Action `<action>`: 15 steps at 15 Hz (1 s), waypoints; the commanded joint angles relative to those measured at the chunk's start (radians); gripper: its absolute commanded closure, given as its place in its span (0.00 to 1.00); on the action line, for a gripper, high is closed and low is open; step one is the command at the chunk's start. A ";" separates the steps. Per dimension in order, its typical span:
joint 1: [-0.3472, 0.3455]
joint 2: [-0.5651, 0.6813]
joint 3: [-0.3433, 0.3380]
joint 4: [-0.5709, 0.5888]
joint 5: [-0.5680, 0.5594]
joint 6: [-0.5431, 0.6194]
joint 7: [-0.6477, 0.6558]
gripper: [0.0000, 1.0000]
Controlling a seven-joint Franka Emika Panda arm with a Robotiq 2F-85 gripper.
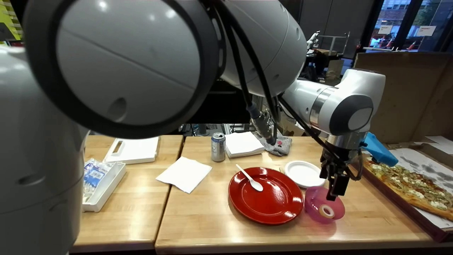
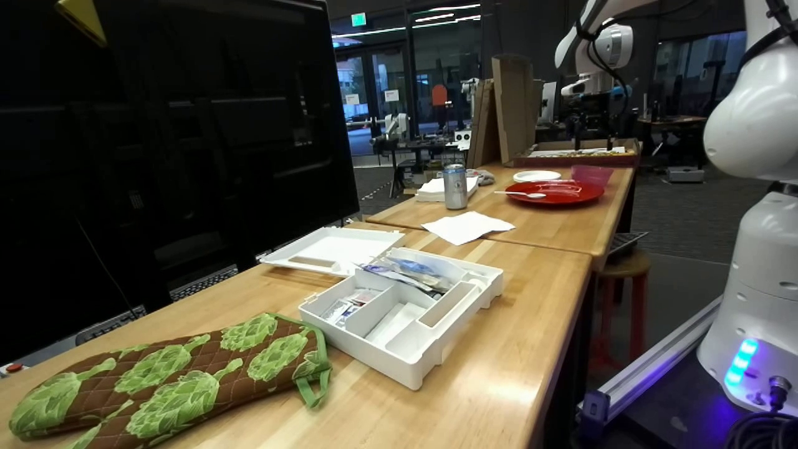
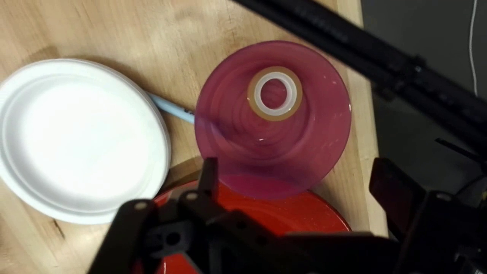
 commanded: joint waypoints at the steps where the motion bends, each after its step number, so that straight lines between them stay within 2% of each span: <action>1: -0.022 0.002 0.017 0.028 0.012 -0.022 -0.004 0.25; 3: -0.019 0.006 0.018 0.034 0.007 -0.024 0.002 0.31; 11: -0.018 0.028 0.032 0.062 0.014 -0.028 0.007 0.94; 12: -0.018 0.032 0.034 0.065 0.014 -0.028 0.007 0.99; 15: -0.021 0.048 0.038 0.084 0.017 -0.046 0.008 1.00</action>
